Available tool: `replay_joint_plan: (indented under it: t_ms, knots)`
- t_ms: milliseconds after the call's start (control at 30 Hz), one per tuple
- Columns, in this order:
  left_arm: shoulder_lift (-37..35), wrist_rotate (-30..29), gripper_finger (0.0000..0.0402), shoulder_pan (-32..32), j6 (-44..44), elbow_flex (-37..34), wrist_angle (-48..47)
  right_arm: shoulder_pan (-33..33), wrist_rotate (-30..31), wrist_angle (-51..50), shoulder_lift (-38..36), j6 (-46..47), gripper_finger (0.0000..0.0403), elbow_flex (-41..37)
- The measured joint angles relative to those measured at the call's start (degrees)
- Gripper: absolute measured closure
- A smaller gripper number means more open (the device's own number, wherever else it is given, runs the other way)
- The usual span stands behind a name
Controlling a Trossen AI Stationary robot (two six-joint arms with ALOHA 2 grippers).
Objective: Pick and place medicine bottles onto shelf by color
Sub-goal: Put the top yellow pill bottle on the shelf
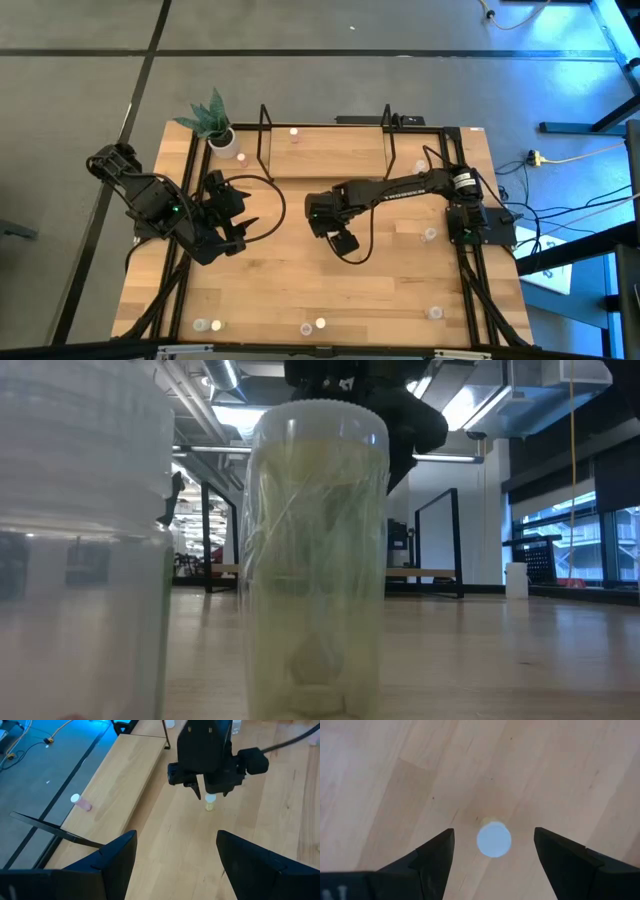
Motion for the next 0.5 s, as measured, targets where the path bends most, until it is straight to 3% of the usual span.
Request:
replay_joint_plan:
  t_ms: [500]
  knots:
    - [0.0,0.0,0.0134,0.0,0.0,0.0,0.4,-0.3,-2.6,0.8,2.5,0.7,0.0127,0.0]
